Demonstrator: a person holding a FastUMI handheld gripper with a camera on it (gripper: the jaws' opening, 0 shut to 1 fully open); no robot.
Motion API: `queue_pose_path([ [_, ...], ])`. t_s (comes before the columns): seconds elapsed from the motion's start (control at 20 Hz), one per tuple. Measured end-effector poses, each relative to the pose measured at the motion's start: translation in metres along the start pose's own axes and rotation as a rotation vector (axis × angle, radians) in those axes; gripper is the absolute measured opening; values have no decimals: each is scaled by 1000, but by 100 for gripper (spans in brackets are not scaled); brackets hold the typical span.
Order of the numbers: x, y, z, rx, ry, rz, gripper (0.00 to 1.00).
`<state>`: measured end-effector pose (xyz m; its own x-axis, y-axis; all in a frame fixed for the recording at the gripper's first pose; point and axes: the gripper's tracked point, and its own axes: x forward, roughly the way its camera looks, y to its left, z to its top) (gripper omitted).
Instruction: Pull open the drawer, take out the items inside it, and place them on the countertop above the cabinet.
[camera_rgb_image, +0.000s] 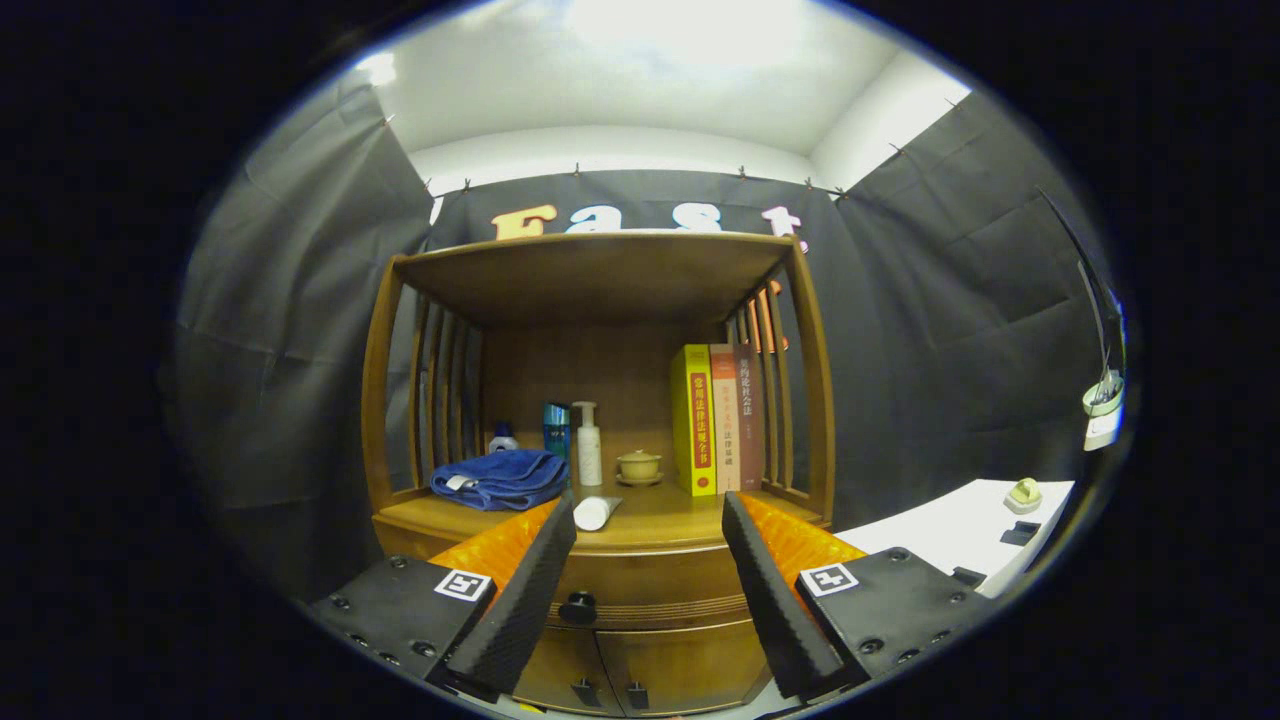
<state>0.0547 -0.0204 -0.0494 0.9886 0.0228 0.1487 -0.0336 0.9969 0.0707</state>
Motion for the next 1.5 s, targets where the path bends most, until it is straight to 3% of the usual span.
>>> queue_pose_path([
  [0.45, -13, -4, 34, 48, -48, 45, 98],
  [1.5, -11, 29, 13, 43, 3, 108, 98],
])
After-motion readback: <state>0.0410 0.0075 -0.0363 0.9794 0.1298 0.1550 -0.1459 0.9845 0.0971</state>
